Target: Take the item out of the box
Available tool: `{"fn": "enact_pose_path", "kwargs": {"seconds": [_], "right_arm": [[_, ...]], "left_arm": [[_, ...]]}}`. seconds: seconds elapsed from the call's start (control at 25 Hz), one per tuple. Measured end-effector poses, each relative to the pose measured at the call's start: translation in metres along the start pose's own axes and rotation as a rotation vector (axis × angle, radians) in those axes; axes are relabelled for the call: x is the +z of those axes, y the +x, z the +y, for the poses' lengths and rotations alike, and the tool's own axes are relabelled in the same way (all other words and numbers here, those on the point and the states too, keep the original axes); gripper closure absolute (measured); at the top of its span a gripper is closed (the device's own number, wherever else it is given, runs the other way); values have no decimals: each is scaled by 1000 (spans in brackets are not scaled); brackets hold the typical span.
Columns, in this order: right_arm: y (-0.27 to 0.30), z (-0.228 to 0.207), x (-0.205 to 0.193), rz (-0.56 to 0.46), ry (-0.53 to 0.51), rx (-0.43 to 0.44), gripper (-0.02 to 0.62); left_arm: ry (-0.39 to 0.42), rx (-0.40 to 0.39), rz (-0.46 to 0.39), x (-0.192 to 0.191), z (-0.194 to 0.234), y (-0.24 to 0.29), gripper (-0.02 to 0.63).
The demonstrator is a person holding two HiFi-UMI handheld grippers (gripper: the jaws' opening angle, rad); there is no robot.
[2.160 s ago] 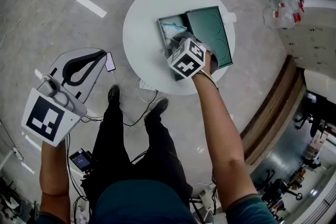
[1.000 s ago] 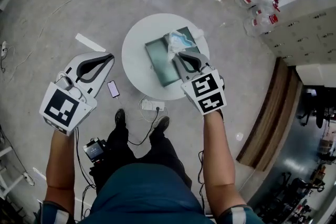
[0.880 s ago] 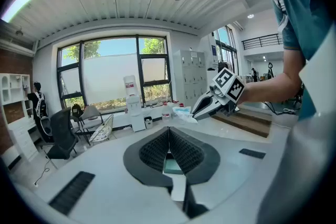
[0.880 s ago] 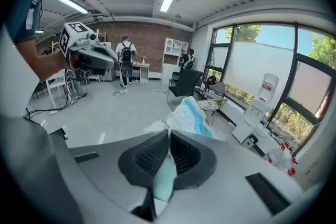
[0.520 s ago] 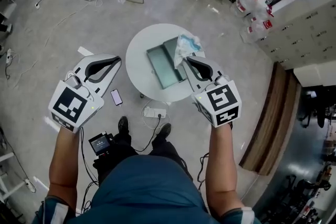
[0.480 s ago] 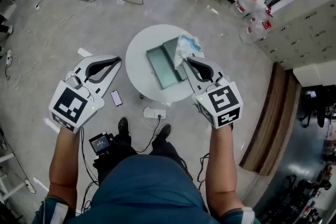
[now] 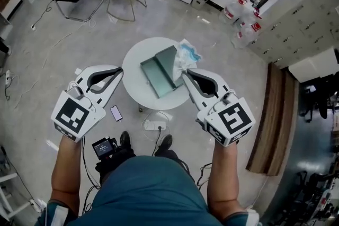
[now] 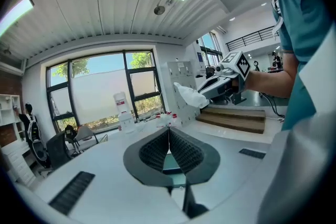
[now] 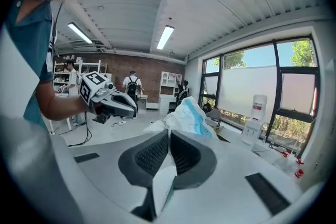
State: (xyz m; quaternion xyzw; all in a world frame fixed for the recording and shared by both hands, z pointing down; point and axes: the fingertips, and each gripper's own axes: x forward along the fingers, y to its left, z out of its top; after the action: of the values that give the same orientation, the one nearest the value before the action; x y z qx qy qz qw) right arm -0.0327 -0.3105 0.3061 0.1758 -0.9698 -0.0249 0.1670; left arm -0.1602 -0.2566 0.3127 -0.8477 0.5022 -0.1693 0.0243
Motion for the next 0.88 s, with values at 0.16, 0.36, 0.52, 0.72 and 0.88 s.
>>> {"fn": "enact_pose_path", "kwargs": {"seconds": [0.16, 0.36, 0.52, 0.72, 0.88], "right_arm": [[-48, 12, 14, -63, 26, 8, 551], [-93, 23, 30, -130, 53, 15, 551], [-113, 28, 45, -162, 62, 6, 551], [-130, 37, 52, -199, 73, -2, 551], [-147, 34, 55, -216, 65, -26, 551]], "left_arm": [[29, -13, -17, 22, -30, -5, 586], [49, -30, -36, 44, -57, -12, 586], [52, -42, -43, 58, -65, -17, 586], [60, -62, -52, 60, -74, -22, 586], [57, -72, -51, 67, -84, -18, 586]]}}
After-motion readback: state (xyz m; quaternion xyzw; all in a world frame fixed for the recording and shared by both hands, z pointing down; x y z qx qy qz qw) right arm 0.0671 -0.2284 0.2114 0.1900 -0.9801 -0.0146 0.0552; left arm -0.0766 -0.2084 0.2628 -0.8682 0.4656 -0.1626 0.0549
